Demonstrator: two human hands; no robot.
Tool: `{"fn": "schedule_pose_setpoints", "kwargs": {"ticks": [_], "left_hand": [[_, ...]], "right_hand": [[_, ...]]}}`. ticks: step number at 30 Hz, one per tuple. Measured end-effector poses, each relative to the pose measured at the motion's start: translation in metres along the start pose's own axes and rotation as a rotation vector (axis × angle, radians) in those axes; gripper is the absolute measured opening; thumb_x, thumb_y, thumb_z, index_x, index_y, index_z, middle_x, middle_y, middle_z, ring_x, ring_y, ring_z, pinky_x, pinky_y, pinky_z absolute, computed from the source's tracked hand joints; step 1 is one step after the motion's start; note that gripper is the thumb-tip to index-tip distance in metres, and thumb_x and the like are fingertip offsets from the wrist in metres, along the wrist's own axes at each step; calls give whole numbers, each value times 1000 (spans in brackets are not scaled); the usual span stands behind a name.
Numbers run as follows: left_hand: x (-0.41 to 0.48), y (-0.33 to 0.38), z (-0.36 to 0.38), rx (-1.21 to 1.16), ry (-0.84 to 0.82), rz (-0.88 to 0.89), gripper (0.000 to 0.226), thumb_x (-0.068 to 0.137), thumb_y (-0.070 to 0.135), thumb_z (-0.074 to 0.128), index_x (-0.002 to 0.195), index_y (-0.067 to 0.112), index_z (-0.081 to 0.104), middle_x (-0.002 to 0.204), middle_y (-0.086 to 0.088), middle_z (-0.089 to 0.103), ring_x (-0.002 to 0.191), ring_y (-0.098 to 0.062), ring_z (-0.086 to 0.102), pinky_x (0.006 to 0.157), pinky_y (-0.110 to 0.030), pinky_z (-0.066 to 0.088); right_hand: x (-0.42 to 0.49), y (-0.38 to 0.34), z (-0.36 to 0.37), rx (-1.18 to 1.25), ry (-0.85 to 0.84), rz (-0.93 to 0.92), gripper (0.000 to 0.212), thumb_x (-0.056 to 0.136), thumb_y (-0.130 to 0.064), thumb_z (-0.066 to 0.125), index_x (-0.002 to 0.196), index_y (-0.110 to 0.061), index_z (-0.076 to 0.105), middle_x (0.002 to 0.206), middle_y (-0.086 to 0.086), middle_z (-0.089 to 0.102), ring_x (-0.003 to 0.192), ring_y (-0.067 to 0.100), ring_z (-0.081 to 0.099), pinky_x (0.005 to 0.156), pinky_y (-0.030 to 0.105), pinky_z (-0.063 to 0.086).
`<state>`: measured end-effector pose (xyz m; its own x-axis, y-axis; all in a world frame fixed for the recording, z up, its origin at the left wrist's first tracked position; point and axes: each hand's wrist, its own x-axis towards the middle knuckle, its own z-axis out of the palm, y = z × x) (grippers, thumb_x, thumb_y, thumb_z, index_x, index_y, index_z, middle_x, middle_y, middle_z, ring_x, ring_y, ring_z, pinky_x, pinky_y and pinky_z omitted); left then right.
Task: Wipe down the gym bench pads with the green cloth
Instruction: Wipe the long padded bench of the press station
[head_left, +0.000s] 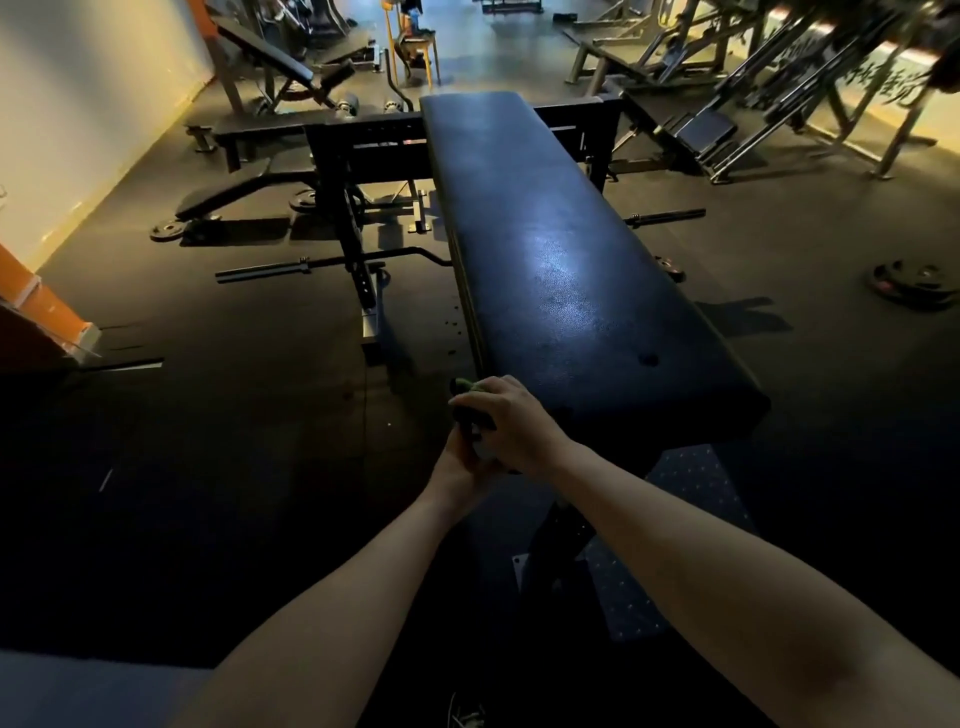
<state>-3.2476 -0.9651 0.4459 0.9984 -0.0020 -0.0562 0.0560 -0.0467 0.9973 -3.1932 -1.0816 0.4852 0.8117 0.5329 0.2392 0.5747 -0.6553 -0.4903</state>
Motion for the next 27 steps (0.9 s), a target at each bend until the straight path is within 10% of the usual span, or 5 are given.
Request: {"fn": "schedule_pose_setpoints", "kwargs": {"ticks": [5,13,21,27], "left_hand": [[15,-4,-5,187,-99,-49,109,68,45,90,156,28,28,155,-1,41,143,-15,41,117,-47,37],[21,4,-11,356,-142,39,98,79,37,84,157,30,26,165,3,16,150,-9,16,124,-34,19],[20,1,-13,326,-132,138,90,71,35,88,142,42,33,152,4,34,141,-12,36,119,-32,30],[17,-2,-11,320,-124,153,88,69,44,84,144,26,43,151,-2,41,140,-17,42,118,-35,34]], "right_hand": [[1,34,-23,-145,186,150,34,84,-2,61,112,-15,73,113,13,65,102,37,53,90,40,48],[-1,60,-36,-238,364,664,37,89,-23,58,126,-23,64,127,14,54,114,38,41,102,42,35],[-8,21,-6,-176,312,328,40,79,-8,51,111,-21,71,97,8,69,80,30,54,79,29,34],[-41,18,0,-239,326,202,39,84,-23,50,120,-28,66,110,-3,63,93,24,47,80,31,34]]}}
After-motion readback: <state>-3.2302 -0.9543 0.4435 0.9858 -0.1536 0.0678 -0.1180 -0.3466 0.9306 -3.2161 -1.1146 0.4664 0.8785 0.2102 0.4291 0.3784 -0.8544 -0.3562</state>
